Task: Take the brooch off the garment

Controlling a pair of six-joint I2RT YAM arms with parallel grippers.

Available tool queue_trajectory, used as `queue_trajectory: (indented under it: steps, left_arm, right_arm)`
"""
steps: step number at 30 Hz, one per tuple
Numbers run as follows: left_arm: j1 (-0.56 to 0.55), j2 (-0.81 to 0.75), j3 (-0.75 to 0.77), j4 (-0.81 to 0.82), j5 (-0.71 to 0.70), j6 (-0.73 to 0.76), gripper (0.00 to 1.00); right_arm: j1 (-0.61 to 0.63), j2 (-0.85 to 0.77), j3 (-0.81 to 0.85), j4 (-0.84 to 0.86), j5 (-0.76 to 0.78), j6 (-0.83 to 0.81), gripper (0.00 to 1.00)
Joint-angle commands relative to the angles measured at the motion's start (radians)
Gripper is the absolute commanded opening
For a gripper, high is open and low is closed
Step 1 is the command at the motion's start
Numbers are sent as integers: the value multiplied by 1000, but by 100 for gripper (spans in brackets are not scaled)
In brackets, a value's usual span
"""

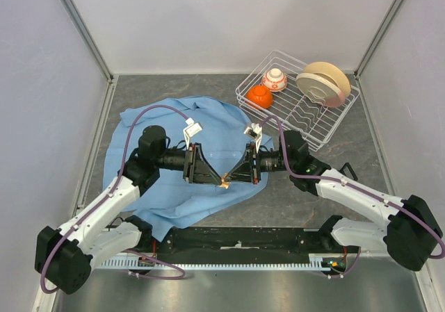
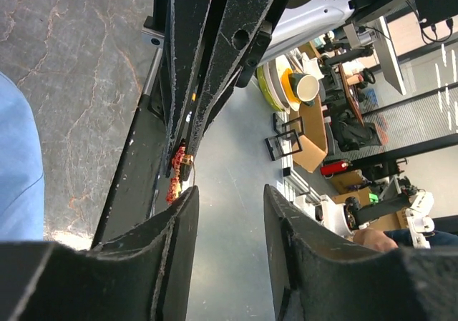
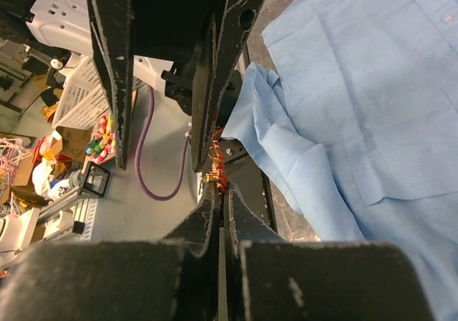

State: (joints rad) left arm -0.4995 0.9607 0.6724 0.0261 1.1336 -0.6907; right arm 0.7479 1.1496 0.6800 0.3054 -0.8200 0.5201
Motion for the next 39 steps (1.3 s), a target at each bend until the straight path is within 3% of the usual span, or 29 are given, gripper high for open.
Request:
queue_trajectory:
  steps: [1, 7, 12, 21, 27, 37, 39]
  left_arm:
    - [-2, 10, -11, 69, 37, -16, 46]
    - [-2, -19, 3, 80, 20, -32, 37]
    - [-2, -68, 38, -66, -124, 55, 63]
    - [-2, -11, 29, -58, -118, 48, 66]
    - [-5, -2, 19, -31, -69, 31, 47]
    - [-8, 26, 7, 5, -35, 14, 45]
    - [-8, 35, 13, 5, -26, 13, 32]
  right_arm:
    - [-2, -11, 36, 54, -50, 6, 0]
    - [-2, -24, 58, -32, -57, -48, 0]
    - [-2, -57, 47, -38, -56, -51, 0]
    - [-2, -67, 56, -34, -41, -52, 0]
    - [-2, -48, 66, -9, -31, -46, 0]
    - [-2, -24, 56, 35, -25, -23, 0]
    - [-2, -24, 55, 41, -24, -14, 0]
